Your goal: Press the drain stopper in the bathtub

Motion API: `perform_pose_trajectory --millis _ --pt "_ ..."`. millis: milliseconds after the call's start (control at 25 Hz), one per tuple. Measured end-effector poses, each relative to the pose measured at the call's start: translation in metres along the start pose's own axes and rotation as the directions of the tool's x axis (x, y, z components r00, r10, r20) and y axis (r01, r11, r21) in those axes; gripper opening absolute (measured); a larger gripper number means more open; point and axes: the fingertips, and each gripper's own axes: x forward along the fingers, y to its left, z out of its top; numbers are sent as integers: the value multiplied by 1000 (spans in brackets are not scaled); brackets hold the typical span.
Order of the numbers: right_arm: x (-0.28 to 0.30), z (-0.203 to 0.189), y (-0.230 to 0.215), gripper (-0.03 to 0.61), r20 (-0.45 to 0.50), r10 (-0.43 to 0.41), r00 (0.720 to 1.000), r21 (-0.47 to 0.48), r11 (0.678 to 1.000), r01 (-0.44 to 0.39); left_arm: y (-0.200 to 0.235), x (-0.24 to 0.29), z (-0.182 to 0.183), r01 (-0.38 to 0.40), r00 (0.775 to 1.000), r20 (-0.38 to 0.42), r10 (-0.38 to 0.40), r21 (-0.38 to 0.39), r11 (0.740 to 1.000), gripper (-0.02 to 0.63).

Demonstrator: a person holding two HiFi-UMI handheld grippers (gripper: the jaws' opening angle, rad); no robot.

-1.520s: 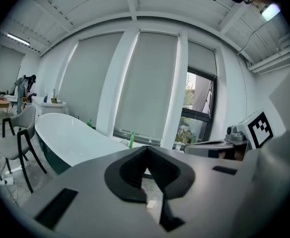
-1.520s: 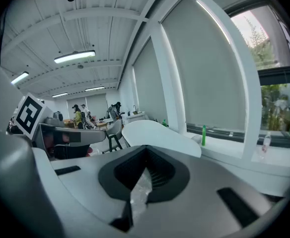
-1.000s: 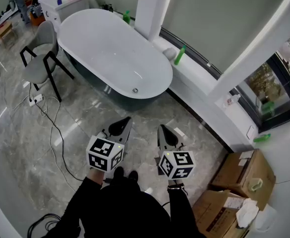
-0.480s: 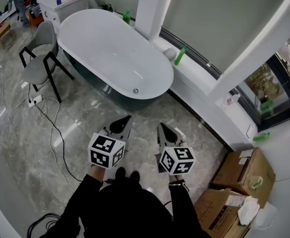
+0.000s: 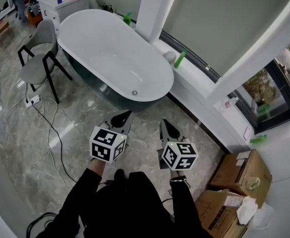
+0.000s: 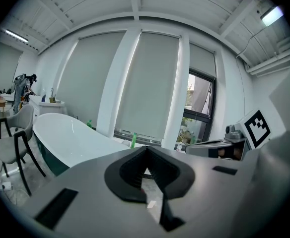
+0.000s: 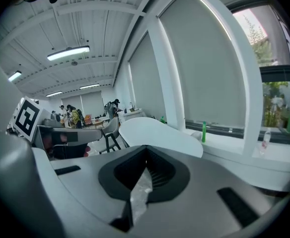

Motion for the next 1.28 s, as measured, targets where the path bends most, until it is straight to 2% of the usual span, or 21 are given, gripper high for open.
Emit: perform_pose_trajectory --millis 240,560,920,1280 --pt "9 4 0 -2 -4 -11 1000 -14 1000 11 9 7 4 1 1000 3 -1 -10 1000 5" --pt "41 12 -23 -2 -20 -4 1000 -18 1000 4 28 42 9 -13 1000 -8 12 -19 1000 5" --pt "106 40 -81 -2 -31 30 999 -27 999 -31 59 121 15 -58 998 -30 56 -40 998 5" --pt "177 57 -152 -2 -94 75 993 -4 997 -76 93 213 18 -146 987 -78 140 -71 987 5"
